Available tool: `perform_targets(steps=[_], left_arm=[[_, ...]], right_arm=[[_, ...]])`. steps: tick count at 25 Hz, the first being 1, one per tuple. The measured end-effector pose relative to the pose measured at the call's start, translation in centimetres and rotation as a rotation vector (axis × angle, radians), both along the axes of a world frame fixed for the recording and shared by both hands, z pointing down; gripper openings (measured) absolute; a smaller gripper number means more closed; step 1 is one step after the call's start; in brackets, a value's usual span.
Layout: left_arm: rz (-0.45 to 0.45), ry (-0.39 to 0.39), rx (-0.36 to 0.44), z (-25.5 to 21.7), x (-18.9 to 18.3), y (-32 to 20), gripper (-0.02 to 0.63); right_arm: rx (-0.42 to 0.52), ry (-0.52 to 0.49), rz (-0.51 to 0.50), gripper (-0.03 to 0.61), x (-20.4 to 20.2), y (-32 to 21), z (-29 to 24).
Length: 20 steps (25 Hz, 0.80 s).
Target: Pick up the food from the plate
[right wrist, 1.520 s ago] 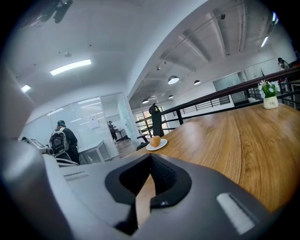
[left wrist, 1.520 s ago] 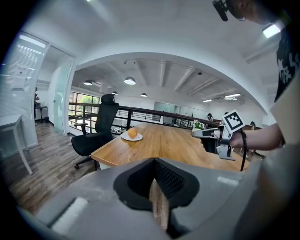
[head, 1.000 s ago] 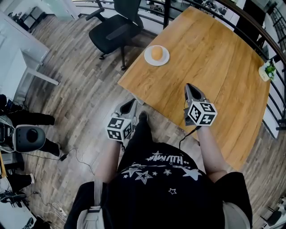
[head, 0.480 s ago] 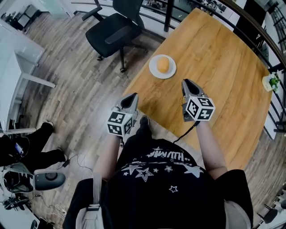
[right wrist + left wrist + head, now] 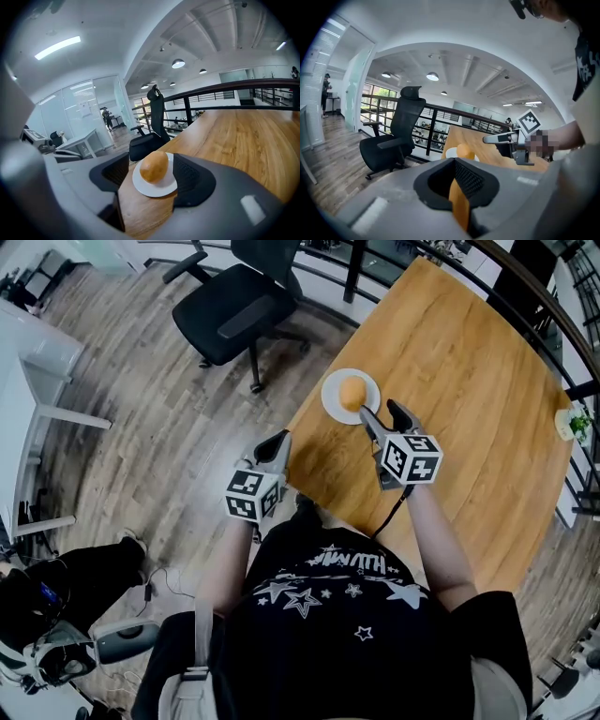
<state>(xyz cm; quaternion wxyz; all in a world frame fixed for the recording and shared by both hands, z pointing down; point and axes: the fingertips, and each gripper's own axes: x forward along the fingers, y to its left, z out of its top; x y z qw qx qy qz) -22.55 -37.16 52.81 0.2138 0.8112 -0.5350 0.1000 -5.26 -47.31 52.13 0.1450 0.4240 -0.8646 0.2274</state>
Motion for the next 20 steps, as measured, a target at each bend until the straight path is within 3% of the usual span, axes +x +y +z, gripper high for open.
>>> perform_targets(steps=[4, 20], left_arm=[[0.004, 0.009, -0.019, 0.8, -1.3, -1.4, 0.002], [0.052, 0.039, -0.068, 3.3, -4.4, -4.4, 0.002]], right_arm=[[-0.039, 0.041, 0.022, 0.374, -1.8, -1.4, 1.7], [-0.158, 0.216, 0.11, 0.399, -4.4, -4.3, 7.7]])
